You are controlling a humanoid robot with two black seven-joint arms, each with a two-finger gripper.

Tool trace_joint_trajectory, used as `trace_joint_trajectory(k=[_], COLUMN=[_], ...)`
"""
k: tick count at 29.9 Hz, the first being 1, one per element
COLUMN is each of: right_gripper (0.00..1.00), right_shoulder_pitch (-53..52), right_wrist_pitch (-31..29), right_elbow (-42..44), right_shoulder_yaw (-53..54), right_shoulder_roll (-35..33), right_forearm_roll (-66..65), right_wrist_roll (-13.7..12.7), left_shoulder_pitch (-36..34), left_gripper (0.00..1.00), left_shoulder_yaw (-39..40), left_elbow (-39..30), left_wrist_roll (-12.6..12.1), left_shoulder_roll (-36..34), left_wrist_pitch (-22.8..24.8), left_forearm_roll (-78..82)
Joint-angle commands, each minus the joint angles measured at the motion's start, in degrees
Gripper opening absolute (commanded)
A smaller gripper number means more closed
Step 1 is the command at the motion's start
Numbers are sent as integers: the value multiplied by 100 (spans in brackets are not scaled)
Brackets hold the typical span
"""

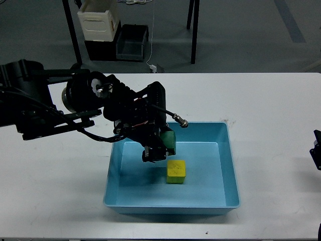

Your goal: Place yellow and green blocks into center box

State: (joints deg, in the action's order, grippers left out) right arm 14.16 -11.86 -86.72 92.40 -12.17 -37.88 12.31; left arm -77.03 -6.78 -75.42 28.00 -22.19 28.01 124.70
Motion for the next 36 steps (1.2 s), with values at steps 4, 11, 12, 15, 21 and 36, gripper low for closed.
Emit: trace_joint_trajectory(k=[4,11,12,15,21,36], right_gripper=[100,100,100,100,100,100], right_shoulder_pitch=[-1,-19,-19,-19,-71,-651], right_wrist_pitch=[-9,-9,-9,-9,78,237], right_elbow=[-3,-11,-11,-20,-3,-134], right_shoulder_yaw=[-12,-73,-73,-82,-91,-231], right_shoulder_roll=[4,22,22,22,30,285], right_forearm_roll=[0,0,0,0,0,938], right_wrist_roll=[0,0,0,0,-18,-377], left_shoulder_pitch=[100,329,347,355,347,4131], left_gripper=[39,80,81,89,98,99], left_shoulder_yaw=[-482,-473,-447,-351,403,4999], left_elbow=[599,608,608,608,486,-139], left_wrist_roll=[0,0,0,0,0,0], left_shoulder_roll=[172,163,163,154,-30,-848], left_wrist_pitch=[-1,-1,-1,-1,-1,-611], left_forearm_roll=[30,30,28,-42,-1041,-7239])
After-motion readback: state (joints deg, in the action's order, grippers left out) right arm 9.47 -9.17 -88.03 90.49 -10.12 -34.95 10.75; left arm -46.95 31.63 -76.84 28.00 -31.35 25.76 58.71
